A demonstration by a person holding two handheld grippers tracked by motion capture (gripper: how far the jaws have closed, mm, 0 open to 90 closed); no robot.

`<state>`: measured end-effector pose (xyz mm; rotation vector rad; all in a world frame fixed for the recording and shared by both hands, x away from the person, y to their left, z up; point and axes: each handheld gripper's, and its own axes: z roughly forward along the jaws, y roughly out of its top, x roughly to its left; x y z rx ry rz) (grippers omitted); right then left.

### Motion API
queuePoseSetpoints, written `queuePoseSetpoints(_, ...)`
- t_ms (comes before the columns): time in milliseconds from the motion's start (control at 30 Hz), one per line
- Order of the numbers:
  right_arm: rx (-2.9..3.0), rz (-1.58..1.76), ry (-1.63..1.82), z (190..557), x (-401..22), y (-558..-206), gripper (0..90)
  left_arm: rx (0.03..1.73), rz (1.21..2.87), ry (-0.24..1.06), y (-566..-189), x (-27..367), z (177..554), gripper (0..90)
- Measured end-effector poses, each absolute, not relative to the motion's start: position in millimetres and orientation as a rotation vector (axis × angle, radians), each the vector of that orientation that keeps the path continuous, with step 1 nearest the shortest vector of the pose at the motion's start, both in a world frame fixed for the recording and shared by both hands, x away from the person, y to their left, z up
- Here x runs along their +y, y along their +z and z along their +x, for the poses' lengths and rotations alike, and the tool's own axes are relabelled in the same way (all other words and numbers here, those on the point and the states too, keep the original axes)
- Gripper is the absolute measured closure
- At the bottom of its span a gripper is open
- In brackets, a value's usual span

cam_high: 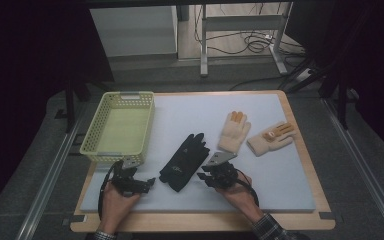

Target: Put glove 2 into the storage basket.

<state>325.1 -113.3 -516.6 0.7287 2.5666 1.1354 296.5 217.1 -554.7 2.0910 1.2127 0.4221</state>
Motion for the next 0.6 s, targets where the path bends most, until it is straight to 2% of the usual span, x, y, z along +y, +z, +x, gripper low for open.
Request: queuePoseSetpoints(600, 2.389, 0.991, 1.107, 331.1, -208.4, -504.8, 34.5, 1.213, 2.091, 0.422, -554.7, 217.1, 296.6, 1.1)
